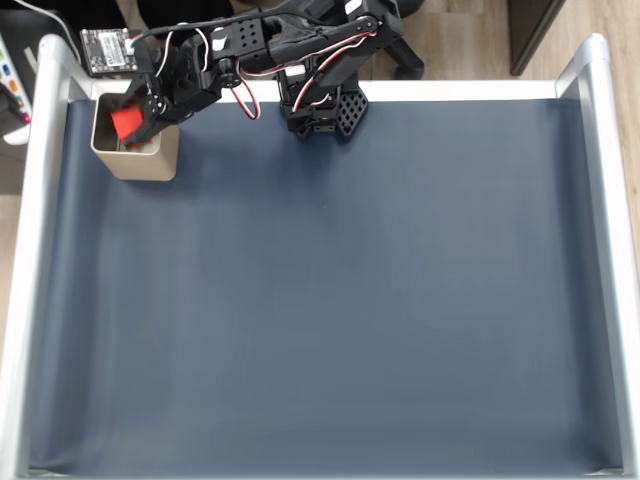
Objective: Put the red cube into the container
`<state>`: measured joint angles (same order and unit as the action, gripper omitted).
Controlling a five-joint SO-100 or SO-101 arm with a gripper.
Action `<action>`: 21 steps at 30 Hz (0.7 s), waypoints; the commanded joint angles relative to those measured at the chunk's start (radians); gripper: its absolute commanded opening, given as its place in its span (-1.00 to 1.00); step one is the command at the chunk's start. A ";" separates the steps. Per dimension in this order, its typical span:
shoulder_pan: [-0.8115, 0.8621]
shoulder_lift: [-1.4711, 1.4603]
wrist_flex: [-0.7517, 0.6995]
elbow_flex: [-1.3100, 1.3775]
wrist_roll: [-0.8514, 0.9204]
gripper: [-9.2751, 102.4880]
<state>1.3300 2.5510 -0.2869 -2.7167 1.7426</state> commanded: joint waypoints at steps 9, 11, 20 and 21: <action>0.008 0.006 0.040 -0.003 -0.028 -0.45; 0.005 0.008 0.043 -0.003 -0.035 -0.45; -0.020 0.048 0.040 0.017 -0.041 -0.76; -0.032 0.054 0.037 0.023 -0.043 -0.80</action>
<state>1.3254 2.5694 -0.2608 -2.7274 1.7135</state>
